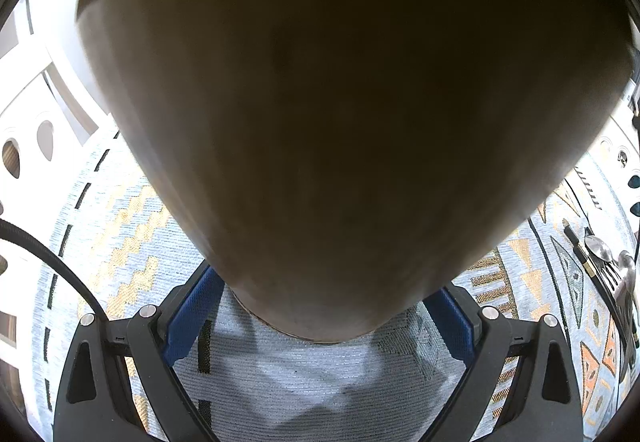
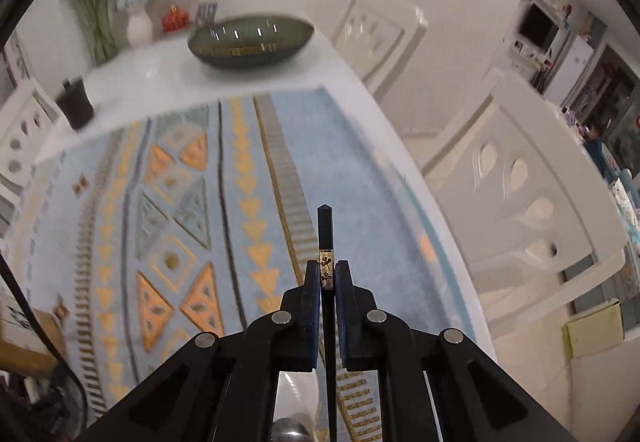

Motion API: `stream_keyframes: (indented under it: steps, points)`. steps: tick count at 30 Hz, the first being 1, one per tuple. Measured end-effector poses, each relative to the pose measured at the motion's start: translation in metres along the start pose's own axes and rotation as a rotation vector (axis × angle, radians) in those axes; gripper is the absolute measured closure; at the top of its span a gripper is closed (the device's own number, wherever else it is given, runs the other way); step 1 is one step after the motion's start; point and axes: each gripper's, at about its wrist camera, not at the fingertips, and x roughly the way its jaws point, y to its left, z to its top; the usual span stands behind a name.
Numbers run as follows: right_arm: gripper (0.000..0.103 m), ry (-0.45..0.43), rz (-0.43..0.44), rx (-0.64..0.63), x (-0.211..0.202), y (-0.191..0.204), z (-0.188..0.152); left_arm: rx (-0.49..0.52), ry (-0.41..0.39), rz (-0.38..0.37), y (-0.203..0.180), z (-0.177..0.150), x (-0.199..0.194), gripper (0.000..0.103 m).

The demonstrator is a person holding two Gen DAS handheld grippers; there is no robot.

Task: Organize utensils
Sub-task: 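Carry the chopstick to the wooden cup and release it inside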

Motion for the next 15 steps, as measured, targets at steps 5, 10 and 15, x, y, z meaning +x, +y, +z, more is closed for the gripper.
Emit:
stream_keyframes:
  steps: [5,10,15]
  points:
    - [0.096,-0.087,0.003,-0.043,-0.027,0.015,0.011,0.0,0.0,0.0,0.0,0.0,0.0,0.006]
    - [0.096,-0.149,0.03,-0.086,-0.051,0.03,0.019,0.0,0.0,0.0,-0.001,0.0,0.0,0.006]
    - [0.096,-0.185,0.087,-0.124,-0.075,0.043,0.02,0.0,0.0,0.0,-0.001,0.0,0.0,0.006]
